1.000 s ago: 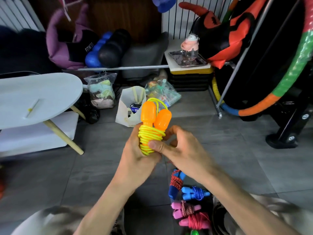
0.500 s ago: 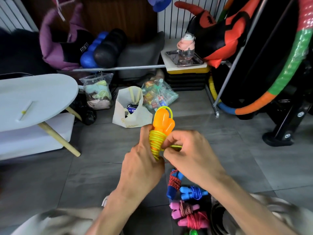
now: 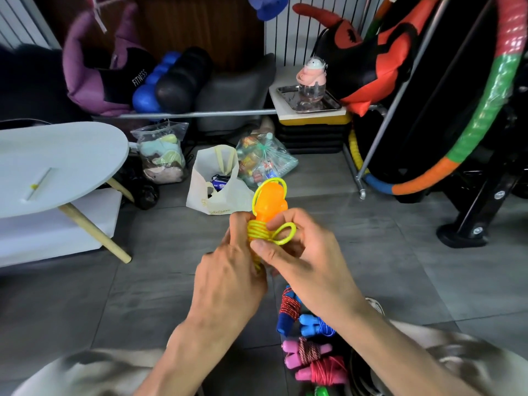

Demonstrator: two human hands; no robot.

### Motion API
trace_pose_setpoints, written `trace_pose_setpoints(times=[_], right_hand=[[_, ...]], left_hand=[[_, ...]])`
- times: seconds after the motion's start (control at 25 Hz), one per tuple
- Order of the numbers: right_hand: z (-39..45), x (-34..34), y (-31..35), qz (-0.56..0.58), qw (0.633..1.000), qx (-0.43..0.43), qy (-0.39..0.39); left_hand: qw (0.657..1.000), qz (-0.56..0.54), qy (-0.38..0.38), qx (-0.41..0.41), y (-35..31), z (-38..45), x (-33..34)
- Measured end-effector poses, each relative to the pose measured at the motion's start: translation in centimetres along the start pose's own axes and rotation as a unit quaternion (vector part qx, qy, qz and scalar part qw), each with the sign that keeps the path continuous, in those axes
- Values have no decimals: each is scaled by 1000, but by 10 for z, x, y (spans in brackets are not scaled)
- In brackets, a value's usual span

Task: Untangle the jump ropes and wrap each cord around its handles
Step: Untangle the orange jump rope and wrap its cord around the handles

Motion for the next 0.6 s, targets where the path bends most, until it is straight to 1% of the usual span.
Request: trace_pose_setpoints(times=[0.08,0.16,0.24,0.28,0.32,0.36,0.4,0.44,0.48,0.56,0.6], right_hand=[[-2,1,2,-40,997,-65,-1],[-5,4,6,2,996,-86,-26],[-7,6,12,46,991,-112,-60],[-7,6,15,57,986,-134,-75],[-8,4,17,74,981,-155,-87],[-7,3,18,99,975,-170,-101],[-8,2,19,127,969,-178,-113],[-10,2,20,143,965,-183,-121],[-15,2,22,145,964,-186,-124],[-29,2,24,121,966,-193,-119],[-38,1,25,92,968,-200,-118]], left_hand=[[998,-10,-48,27,1,-3,-1],[994,-16,-92,55,1,-3,-4],[988,-45,-122,80,2,-5,-10],[985,-87,-120,92,1,-6,-13],[976,-166,-97,98,0,-8,-17],[955,-275,-53,93,-3,-9,-23],[923,-377,-14,79,-3,-8,-28],[893,-446,-4,63,-1,-7,-32],[883,-465,-19,53,0,-7,-36],[900,-429,-69,38,1,-13,-43],[908,-409,-82,32,1,-19,-45]])
Point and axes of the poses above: each hand's wrist, its own z-axis towards the middle knuckle, its own x-axis out of the palm, y = z × x, the point moved 2 cm from there along z, towards the middle knuckle, and after that the axes turned 14 degrees about z, right-handed, at the moved point
